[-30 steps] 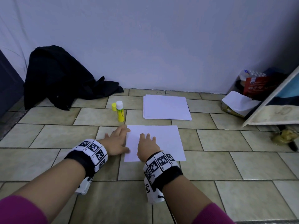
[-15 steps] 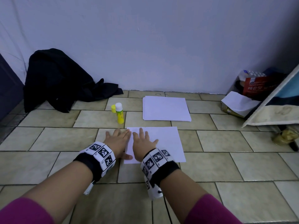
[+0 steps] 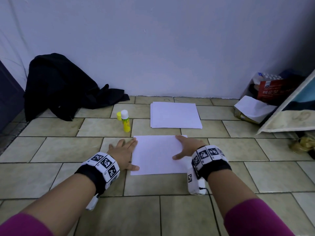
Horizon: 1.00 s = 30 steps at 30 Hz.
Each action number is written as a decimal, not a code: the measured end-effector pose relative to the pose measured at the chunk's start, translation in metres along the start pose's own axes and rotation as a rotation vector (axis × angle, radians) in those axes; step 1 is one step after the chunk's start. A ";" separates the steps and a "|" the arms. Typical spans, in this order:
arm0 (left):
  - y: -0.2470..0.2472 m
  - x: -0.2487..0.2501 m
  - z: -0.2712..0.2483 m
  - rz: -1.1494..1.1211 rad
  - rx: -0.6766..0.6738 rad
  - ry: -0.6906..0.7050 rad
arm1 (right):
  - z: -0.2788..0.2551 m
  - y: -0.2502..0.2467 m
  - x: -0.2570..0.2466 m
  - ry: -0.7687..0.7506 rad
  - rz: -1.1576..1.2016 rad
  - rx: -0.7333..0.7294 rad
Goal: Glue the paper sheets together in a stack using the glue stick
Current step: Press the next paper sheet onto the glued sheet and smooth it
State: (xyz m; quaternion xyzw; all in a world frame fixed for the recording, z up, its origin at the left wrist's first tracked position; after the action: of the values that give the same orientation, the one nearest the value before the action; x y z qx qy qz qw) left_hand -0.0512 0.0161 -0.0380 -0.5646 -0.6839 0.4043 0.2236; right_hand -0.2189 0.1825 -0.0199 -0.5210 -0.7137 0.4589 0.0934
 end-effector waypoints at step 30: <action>-0.038 0.029 -0.018 -0.149 0.308 0.028 | -0.031 0.054 -0.075 -0.128 -0.080 0.120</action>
State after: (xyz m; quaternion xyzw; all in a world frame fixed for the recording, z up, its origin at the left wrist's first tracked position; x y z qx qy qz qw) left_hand -0.0675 0.0474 -0.0015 -0.4769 -0.6507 0.4785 0.3466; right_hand -0.1312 0.1400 -0.0174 -0.4551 -0.7096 0.5291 0.0972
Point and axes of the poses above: each hand's wrist, its own z-axis towards the middle knuckle, its own y-axis out of the palm, x = y × z, the point moved 7 cm from there along z, towards the middle knuckle, and after that the axes turned 13 degrees about z, right-handed, at the moved point
